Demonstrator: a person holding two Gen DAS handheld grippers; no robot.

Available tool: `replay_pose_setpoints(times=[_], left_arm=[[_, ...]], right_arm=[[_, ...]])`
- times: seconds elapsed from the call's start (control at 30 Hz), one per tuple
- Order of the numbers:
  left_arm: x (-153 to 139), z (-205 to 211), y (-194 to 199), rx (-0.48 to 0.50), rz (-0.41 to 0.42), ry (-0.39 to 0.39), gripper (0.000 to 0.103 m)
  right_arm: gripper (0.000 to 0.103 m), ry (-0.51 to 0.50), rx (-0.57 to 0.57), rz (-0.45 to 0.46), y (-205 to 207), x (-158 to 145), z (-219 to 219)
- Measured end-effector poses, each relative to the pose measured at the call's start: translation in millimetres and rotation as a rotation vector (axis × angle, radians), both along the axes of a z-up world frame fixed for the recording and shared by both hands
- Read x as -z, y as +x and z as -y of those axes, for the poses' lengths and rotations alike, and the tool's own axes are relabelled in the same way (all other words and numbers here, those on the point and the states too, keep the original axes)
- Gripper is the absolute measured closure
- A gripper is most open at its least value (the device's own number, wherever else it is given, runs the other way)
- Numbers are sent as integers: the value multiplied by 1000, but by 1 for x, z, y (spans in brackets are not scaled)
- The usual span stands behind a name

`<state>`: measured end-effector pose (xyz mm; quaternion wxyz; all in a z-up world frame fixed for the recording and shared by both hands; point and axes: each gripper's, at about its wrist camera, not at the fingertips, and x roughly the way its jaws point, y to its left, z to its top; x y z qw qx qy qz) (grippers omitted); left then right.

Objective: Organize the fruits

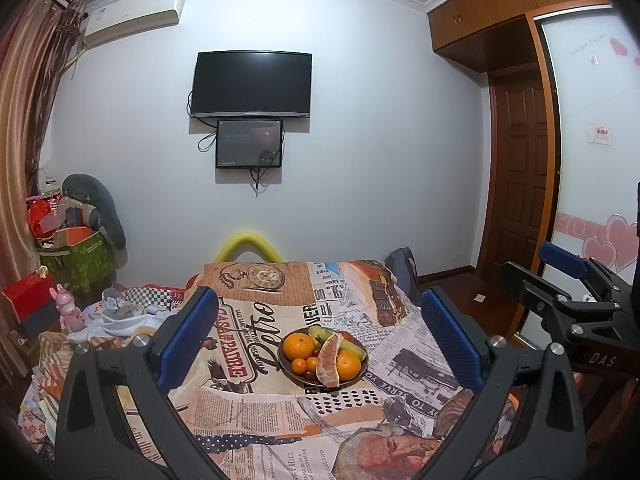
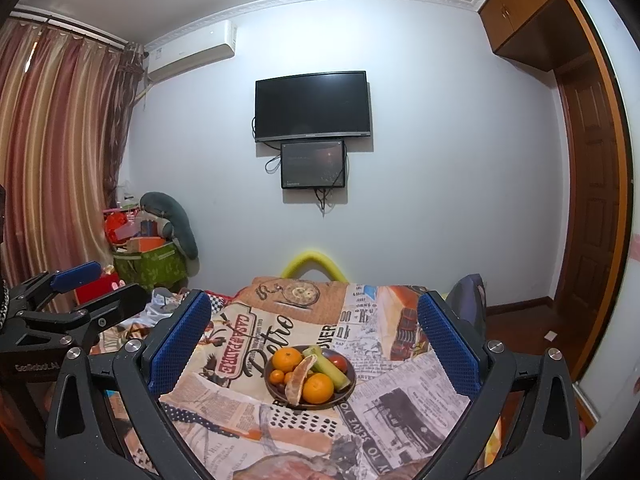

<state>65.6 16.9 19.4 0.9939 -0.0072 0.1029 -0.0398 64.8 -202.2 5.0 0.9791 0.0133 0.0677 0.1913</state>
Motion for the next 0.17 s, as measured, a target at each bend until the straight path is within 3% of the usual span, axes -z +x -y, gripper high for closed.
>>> replay_pose_setpoints(times=[0.17], left_arm=[[2, 0, 6, 1, -14, 3, 0]], right_arm=[[0, 0, 3, -14, 6, 3, 1]])
